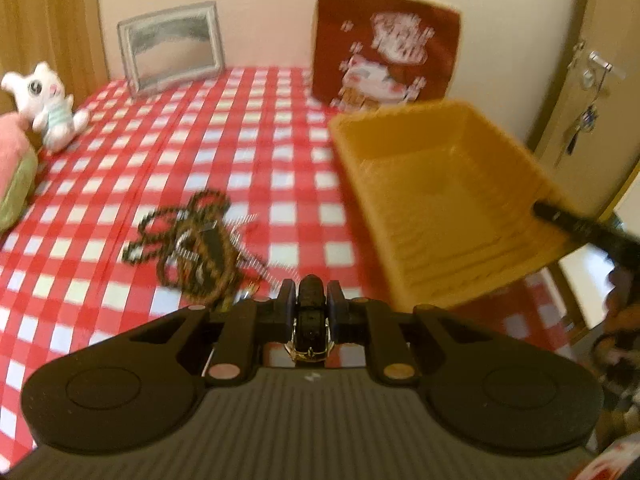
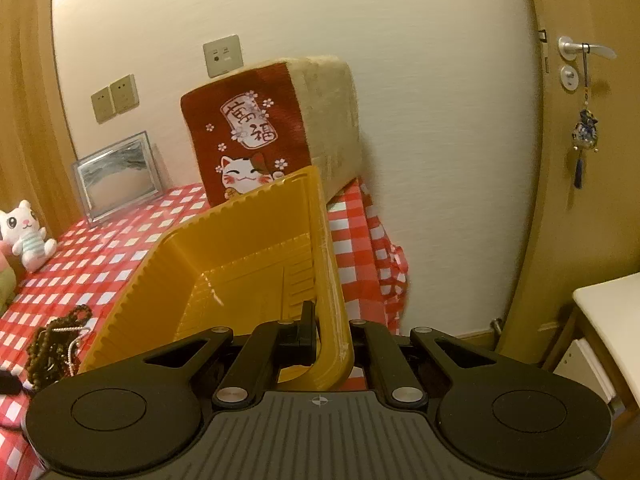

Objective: Organize jewelry
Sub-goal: 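Grasp a black watch with the left tool and drop it into the tray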

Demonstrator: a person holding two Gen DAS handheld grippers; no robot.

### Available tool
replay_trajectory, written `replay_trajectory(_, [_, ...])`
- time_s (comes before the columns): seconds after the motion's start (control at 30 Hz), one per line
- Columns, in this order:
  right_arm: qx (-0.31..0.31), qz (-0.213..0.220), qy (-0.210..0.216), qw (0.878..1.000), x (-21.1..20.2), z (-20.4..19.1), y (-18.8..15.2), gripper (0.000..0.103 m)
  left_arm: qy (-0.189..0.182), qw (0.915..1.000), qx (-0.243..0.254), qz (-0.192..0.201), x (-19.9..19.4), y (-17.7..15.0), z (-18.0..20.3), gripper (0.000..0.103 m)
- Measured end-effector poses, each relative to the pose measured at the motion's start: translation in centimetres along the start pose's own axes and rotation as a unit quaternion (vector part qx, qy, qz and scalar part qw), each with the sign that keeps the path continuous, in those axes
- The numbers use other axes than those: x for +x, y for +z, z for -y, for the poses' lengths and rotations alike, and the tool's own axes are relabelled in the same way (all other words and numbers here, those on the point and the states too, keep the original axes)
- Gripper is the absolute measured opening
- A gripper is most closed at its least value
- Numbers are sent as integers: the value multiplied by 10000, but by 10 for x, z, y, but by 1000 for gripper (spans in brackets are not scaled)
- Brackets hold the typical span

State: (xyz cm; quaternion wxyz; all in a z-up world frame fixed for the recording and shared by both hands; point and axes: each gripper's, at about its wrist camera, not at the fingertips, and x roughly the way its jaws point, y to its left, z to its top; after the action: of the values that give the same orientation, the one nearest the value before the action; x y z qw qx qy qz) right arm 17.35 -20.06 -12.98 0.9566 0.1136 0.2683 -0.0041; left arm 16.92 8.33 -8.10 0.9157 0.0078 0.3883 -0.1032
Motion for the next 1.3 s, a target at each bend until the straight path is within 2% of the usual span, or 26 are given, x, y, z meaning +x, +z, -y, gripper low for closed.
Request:
replay_trajectory(0.2, [-106,-22,43,9999,-1,-5,1,5,-399,9985,47,378,-12,24,18,14])
replay_trajectory(0.33, [-133,-40,36,9999,-2,-8,2,5,-619,9970,138,444,-4,36,32,14])
replay_trajectory(0.7, [-421,0,-76,9991,-8,-22,1,4,-956,9949,253,-195,61,23,53,15])
replay_trajectory(0.9, [-528,31,-158,9985,-8,-29,-1,4,-1120,9925,253,-420,76,14,51,15])
replay_trajectory(0.97, [-560,54,-201,9982,-8,-31,-2,4,-1141,9924,269,-375,75,14,50,16])
replay_trajectory(1.03, [-594,55,-242,9979,-8,-32,-2,4,-1190,9921,268,-306,69,17,48,23])
replay_trajectory(1.13, [-680,62,-297,9972,-8,-37,-1,4,-1249,9919,212,-65,53,24,36,25])
replay_trajectory(1.3, [-892,124,-426,9950,-10,-47,1,5,-936,9954,31,206,26,26,-5,27])
